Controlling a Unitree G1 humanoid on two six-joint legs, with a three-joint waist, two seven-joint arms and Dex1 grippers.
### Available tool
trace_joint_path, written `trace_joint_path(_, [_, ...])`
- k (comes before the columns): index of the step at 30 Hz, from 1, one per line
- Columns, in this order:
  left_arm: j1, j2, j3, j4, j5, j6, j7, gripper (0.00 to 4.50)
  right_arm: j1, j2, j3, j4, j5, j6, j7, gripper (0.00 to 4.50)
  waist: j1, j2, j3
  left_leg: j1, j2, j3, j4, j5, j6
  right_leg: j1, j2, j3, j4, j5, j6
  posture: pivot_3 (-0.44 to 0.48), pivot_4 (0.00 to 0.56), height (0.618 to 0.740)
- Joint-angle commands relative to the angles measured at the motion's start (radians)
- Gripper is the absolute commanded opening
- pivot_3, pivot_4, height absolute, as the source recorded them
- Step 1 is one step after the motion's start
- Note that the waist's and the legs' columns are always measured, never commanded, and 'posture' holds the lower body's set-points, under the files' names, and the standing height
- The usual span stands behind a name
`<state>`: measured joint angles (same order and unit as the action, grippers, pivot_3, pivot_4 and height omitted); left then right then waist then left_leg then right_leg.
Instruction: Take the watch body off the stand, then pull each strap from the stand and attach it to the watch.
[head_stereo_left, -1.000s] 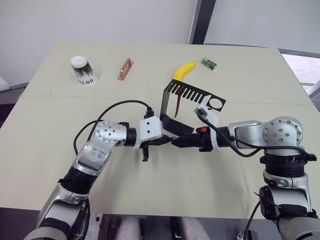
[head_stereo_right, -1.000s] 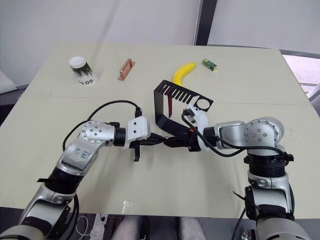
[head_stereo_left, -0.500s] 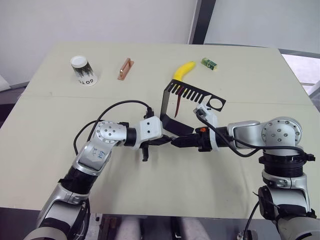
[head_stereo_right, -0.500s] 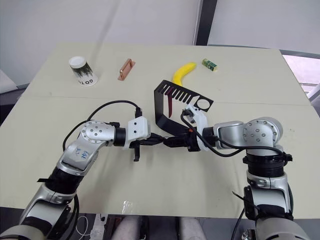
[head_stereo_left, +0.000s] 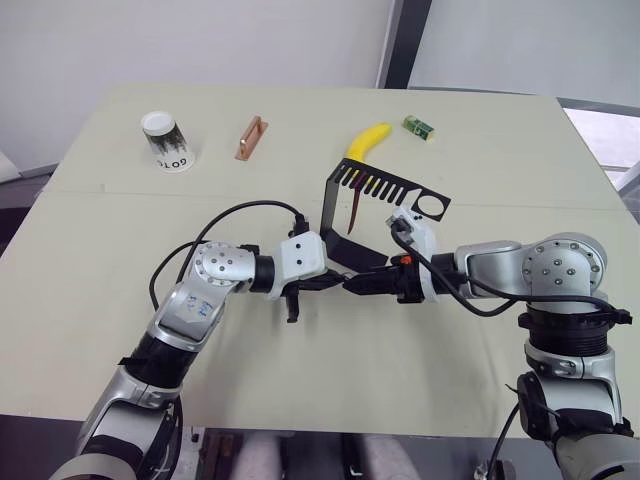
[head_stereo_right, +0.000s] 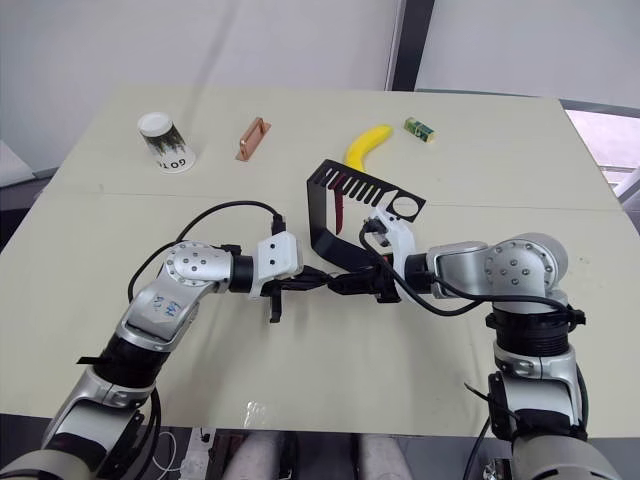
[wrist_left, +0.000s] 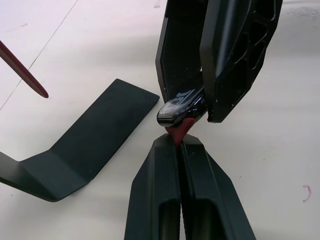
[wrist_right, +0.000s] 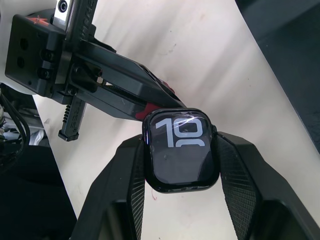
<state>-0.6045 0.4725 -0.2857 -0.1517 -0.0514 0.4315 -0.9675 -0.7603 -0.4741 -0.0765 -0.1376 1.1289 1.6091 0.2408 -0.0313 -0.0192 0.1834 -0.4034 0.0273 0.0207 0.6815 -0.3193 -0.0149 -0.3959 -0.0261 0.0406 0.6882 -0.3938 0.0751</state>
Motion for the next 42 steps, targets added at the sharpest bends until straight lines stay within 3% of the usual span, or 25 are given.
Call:
trace_joint_path(1, [-0.042,-0.040,-0.010,-0.057,-0.024,-0.027,0.013,0.00,-0.008,0.029,0.025,-0.005,0.091,0.005,0.058,1.61,0.000,0.000,0.000,0.000,0.000,0.000,0.000,0.000,0.000,0.000,0.000,0.000,0.000,0.000,0.000,0.000,0.150,0.740])
trace_joint_path(42, [-0.067,-0.061,-0.017,-0.074,-0.028,0.008,0.015,0.00,0.010,0.030,0.029,-0.073,0.078,0.005,0.041,1.61,0.000,0.000,0.000,0.000,0.000,-0.001,0.000,0.000,0.000,0.000,0.000,-0.001,0.000,0.000,0.000,0.000,0.150,0.740])
